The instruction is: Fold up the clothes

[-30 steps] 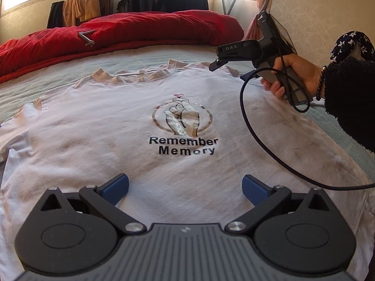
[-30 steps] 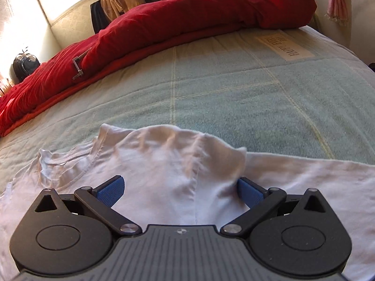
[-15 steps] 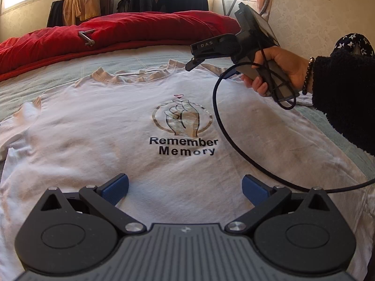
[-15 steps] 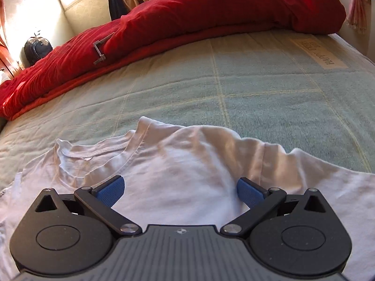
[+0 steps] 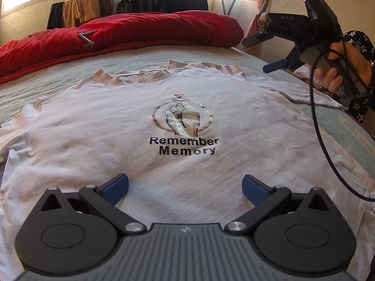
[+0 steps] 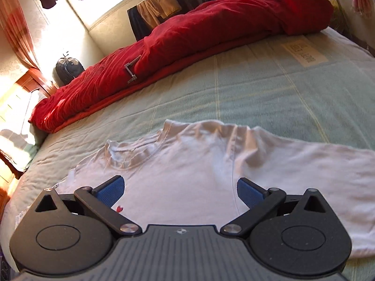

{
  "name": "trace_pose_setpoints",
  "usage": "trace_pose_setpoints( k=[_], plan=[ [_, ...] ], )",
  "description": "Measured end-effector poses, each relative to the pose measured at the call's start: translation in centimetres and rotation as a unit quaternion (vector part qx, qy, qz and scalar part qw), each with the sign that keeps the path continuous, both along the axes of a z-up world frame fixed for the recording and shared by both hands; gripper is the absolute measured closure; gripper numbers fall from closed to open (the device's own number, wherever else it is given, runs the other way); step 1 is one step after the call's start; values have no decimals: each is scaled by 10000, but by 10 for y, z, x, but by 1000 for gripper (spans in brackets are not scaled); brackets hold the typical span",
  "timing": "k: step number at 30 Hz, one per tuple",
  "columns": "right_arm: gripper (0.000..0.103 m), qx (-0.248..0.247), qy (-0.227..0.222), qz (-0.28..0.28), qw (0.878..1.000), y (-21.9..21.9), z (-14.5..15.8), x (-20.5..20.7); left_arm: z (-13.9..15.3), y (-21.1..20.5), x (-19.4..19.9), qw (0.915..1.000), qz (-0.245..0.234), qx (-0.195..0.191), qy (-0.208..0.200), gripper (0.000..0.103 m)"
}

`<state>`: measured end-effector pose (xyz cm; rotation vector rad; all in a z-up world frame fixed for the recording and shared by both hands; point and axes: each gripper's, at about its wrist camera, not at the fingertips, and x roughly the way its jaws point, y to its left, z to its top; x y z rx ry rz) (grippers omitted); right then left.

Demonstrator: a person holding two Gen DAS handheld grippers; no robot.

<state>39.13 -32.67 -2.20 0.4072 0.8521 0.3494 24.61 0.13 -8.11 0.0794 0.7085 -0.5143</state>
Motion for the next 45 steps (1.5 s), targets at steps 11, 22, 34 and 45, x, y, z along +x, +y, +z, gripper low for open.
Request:
trace_pose_setpoints(
  k=[11, 22, 34, 45],
  plan=[
    [0, -310, 321, -490, 9978, -2, -17, -73, 9, 1, -6, 9999, 96, 46, -89, 1],
    [0, -1998, -98, 490, 9786, 85, -43, -115, 33, 9, -18, 9987, 208, -88, -467, 1],
    [0, -2396, -61, 399, 9700, 88, -42, -158, 33, 8, -19, 9987, 195, -53, -478, 1],
    [0, -2610, -238, 323, 9645, 96, -24, -244, 33, 0, -26, 9982, 70, 86, -582, 1]
  ],
)
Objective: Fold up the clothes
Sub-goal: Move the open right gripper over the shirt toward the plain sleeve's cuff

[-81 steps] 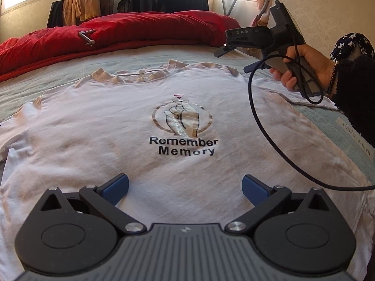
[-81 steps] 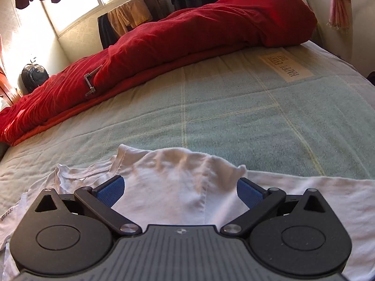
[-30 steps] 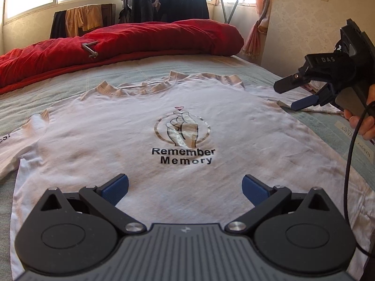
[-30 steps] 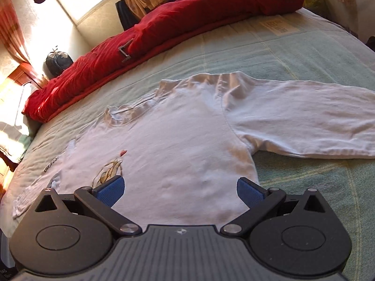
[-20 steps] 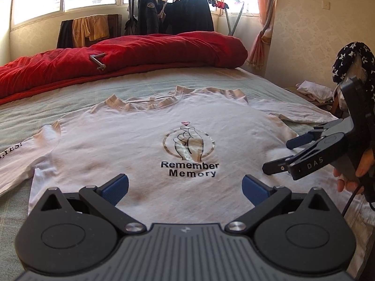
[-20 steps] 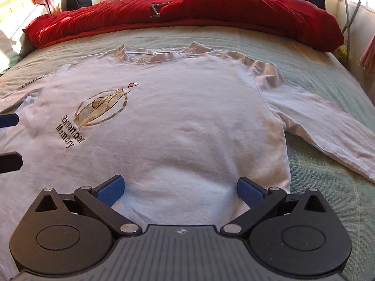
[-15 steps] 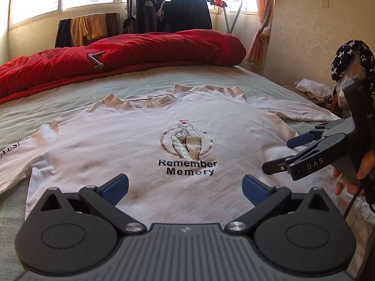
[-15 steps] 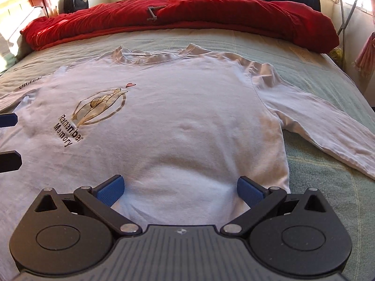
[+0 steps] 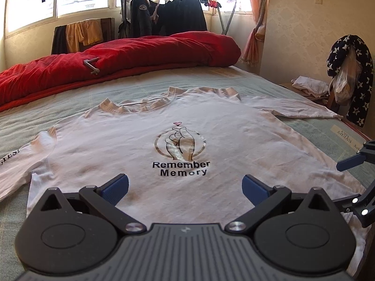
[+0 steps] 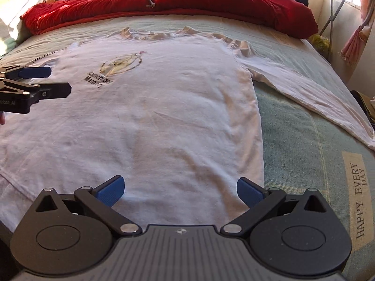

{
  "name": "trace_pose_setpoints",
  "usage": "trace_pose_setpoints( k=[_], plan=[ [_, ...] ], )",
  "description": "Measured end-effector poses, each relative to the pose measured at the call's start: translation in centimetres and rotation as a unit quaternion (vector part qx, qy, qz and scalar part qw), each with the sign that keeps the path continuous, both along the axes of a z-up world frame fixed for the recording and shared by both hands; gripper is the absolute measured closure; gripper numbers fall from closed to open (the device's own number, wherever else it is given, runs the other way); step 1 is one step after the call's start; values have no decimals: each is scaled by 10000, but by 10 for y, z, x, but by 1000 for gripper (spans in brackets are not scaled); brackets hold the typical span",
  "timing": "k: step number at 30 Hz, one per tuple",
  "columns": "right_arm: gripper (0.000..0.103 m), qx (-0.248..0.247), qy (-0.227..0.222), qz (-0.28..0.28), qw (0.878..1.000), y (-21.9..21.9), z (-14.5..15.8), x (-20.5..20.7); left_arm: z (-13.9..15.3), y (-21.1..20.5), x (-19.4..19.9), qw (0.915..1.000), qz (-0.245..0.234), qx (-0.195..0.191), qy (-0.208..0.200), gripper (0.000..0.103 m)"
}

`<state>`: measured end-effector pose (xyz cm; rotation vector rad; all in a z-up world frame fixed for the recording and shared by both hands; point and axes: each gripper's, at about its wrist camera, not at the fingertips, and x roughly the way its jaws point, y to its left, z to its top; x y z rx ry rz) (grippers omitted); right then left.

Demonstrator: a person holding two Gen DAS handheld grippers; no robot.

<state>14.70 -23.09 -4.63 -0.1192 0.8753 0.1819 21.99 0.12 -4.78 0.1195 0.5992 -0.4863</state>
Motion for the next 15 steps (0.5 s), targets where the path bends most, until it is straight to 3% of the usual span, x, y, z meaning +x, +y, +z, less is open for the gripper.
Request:
trace_pose_setpoints(
  k=[2, 6, 8, 15],
  plan=[
    [0, 116, -162, 140, 9997, 11, 2, -1, -1, -3, -1, 9999, 18, 110, -25, 1],
    [0, 280, 173, 500, 9982, 33, -17, 1, -2, -5, -3, 9998, -21, 184, -53, 1],
    [0, 273, -62, 486, 9984, 32, -23, -11, -3, -6, -4, 9998, -61, 193, -43, 1],
    [0, 738, -128, 180, 9970, 11, -28, -33, -5, -9, -3, 9997, -104, 240, -13, 1]
  ],
)
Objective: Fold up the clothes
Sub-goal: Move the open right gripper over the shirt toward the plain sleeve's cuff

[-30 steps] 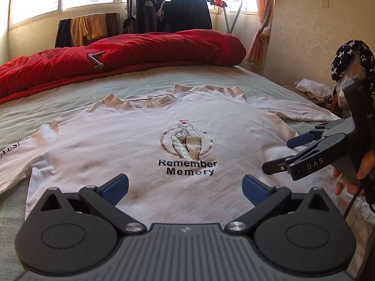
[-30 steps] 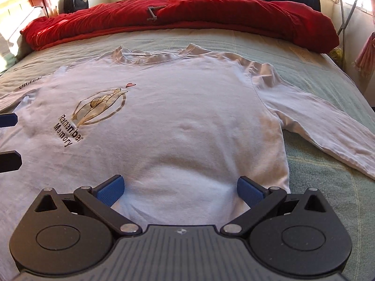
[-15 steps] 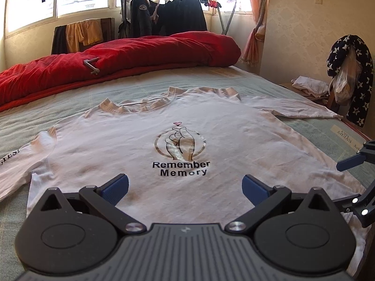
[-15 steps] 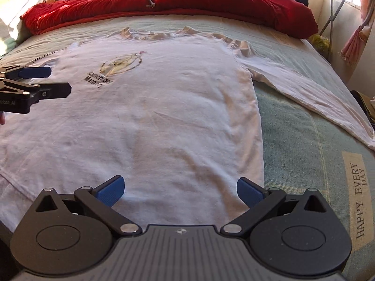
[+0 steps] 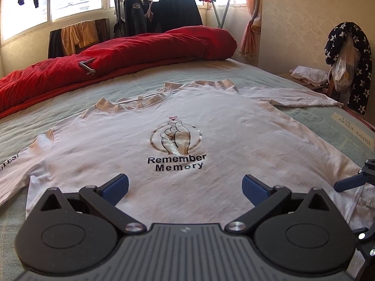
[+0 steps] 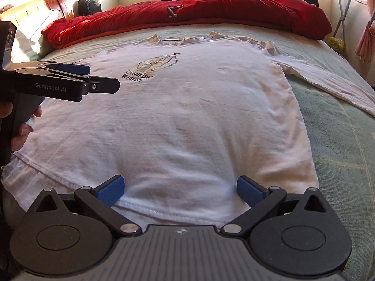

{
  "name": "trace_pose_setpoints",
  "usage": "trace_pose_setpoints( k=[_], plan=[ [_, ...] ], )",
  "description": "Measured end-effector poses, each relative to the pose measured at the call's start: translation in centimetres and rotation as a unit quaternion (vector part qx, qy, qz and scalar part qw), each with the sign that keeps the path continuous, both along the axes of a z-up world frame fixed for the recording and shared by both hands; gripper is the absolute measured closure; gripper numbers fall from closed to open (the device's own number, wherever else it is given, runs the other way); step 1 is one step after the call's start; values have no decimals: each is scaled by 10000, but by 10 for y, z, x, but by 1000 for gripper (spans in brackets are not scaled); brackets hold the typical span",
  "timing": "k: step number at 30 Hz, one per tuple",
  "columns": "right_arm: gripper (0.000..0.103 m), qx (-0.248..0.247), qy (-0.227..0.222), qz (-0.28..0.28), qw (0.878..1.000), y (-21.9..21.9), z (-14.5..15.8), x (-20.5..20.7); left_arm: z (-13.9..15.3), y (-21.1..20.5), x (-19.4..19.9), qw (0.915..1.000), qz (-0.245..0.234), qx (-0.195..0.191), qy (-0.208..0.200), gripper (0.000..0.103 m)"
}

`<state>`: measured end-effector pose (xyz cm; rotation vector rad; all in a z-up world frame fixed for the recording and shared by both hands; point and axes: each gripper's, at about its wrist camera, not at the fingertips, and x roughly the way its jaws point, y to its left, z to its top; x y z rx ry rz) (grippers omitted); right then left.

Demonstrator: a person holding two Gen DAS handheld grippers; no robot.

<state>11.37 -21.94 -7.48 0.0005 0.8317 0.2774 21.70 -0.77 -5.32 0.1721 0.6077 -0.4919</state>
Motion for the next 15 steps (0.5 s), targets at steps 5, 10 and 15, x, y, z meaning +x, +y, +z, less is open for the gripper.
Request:
trace_pose_setpoints(
  k=[5, 10, 15],
  plan=[
    [0, -157, 44, -23, 9999, 2, 5, -5, 1, 0, -1, 10000, 20, -1, -20, 1],
    [0, -40, 176, -69, 9998, -2, 20, 6, 2, 2, -1, 10000, 40, -28, -33, 1],
    [0, 150, -258, -358, 9989, -7, 40, 37, 3, 4, 1, 10000, 59, -65, -13, 1]
  ],
)
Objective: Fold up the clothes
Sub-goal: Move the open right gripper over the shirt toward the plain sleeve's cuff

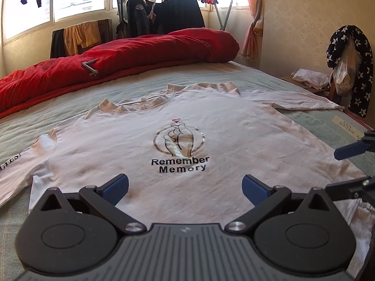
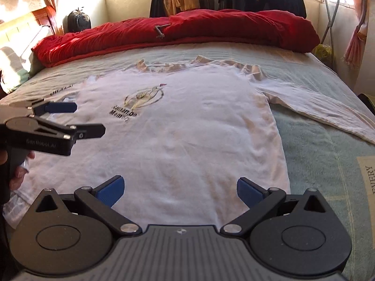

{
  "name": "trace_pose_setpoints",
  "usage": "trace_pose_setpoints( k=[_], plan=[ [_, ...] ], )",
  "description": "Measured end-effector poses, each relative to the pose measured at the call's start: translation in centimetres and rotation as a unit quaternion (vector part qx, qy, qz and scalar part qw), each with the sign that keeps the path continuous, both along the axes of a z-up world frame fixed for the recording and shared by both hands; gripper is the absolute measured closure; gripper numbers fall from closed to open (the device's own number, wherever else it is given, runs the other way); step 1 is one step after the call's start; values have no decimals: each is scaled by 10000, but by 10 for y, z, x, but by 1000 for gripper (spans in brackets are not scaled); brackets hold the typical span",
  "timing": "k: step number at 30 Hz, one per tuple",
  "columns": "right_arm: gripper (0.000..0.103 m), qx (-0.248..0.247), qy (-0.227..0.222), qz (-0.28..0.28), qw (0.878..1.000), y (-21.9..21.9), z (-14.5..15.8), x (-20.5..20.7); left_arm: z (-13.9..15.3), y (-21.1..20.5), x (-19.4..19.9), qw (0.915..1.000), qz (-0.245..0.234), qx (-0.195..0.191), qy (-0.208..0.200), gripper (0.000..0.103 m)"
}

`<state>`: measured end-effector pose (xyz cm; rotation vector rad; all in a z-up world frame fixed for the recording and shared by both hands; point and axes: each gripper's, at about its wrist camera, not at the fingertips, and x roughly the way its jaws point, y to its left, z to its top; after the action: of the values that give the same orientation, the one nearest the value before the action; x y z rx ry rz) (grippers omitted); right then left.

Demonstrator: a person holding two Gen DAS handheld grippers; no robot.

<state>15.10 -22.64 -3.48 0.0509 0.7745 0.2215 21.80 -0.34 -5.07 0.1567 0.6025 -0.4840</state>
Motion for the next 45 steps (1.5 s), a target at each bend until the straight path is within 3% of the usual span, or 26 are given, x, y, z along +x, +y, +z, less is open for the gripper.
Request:
trace_pose_setpoints(
  k=[6, 9, 13, 18, 24, 30, 34, 37, 40, 45],
  plan=[
    [0, 351, 375, -283, 9983, -9, -23, 14, -3, 2, 4, 10000, 47, -19, 67, 1],
    [0, 325, 305, -312, 9985, -12, -32, 5, -5, 1, 6, 9999, 62, 3, 100, 1],
    [0, 139, 377, -351, 9986, -13, -29, 0, -3, 2, 5, 9999, -8, -89, 128, 1],
    [0, 450, 379, -651, 9961, -21, -21, -7, -1, 1, 2, 10000, -6, -66, 54, 1],
    [0, 660, 182, -347, 9970, -5, -11, -9, 3, 1, -2, 9999, -72, -91, 2, 1],
    [0, 622, 392, -203, 9971, 5, -21, -7, 6, 1, -4, 9999, -90, -122, -34, 1],
    [0, 619, 421, -318, 9967, -5, -24, -11, 5, 1, -4, 9999, -89, -137, -19, 1],
    [0, 915, 312, -434, 9944, -20, -20, -15, 4, -1, -4, 9998, -132, -127, 7, 1],
    [0, 1125, -91, -651, 9915, -37, -12, -20, 2, -3, -4, 9998, -183, -117, 44, 1],
    [0, 1598, -181, -1223, 9794, -85, -3, -14, -5, -7, -1, 9995, -252, -93, 176, 1]
  ],
)
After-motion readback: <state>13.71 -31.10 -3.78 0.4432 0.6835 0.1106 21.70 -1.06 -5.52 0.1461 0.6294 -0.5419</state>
